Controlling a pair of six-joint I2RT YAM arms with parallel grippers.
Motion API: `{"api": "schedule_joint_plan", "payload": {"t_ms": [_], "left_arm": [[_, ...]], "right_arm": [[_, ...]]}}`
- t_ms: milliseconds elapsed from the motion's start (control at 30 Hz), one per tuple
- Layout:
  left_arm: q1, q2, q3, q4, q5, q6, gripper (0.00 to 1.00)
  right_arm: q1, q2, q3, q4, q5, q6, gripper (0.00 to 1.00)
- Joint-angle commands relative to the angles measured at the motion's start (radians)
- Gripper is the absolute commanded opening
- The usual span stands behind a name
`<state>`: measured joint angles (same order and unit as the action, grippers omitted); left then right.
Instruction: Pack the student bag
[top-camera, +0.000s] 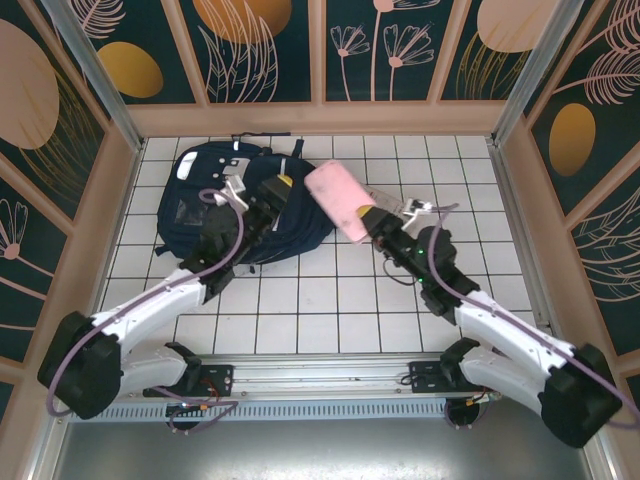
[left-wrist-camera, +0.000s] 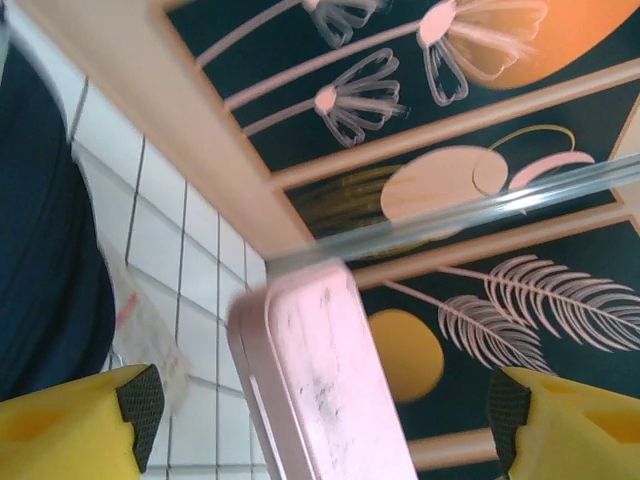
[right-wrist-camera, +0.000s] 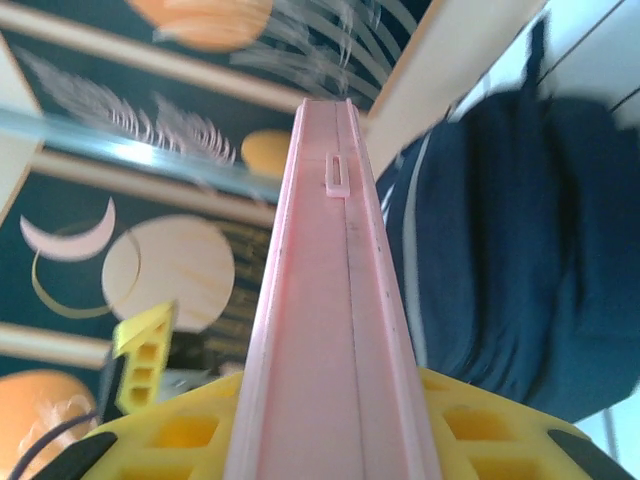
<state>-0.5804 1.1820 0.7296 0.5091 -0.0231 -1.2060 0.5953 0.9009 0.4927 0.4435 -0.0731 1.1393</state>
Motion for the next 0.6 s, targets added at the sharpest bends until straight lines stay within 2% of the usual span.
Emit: {"api": "schedule_joint_plan", "payload": {"t_ms": [0, 67, 167, 267, 333, 400, 567], "left_arm": [[0.045, -0.001, 0.208, -0.399, -0.124, 0.332, 0.88], [0.079, 0.094, 0.344, -0.518, -0.075, 0.425, 0.88], [0.117, 0.245, 0.479, -0.606, 0.083, 0.534, 0.88], [0.136, 0.436, 0.673, -0.795, 0.183, 0.633, 0.84], [0.154, 0.524, 0.742, -0.849, 0.259, 0.665, 0.78], [0.164, 0.583, 0.761, -0.859, 0.283, 0.679, 0.77], [0.182, 0.639, 0.758, -0.879, 0.208, 0.703, 0.75]], "right_arm": [[-0.089, -0.09, 0.006, -0.196, 0.046, -0.086, 0.31], [-0.139, -0.123, 0.002, -0.261, 0.019, -0.112, 0.31], [-0.186, -0.146, -0.006, -0.328, -0.001, -0.12, 0.3], [-0.205, -0.153, -0.016, -0.346, -0.036, -0.13, 0.3], [-0.208, -0.154, -0.012, -0.361, -0.046, -0.142, 0.3], [-0.209, -0.157, -0.005, -0.378, -0.05, -0.16, 0.3], [-0.21, -0.171, -0.012, -0.396, -0.051, -0.179, 0.3]]}}
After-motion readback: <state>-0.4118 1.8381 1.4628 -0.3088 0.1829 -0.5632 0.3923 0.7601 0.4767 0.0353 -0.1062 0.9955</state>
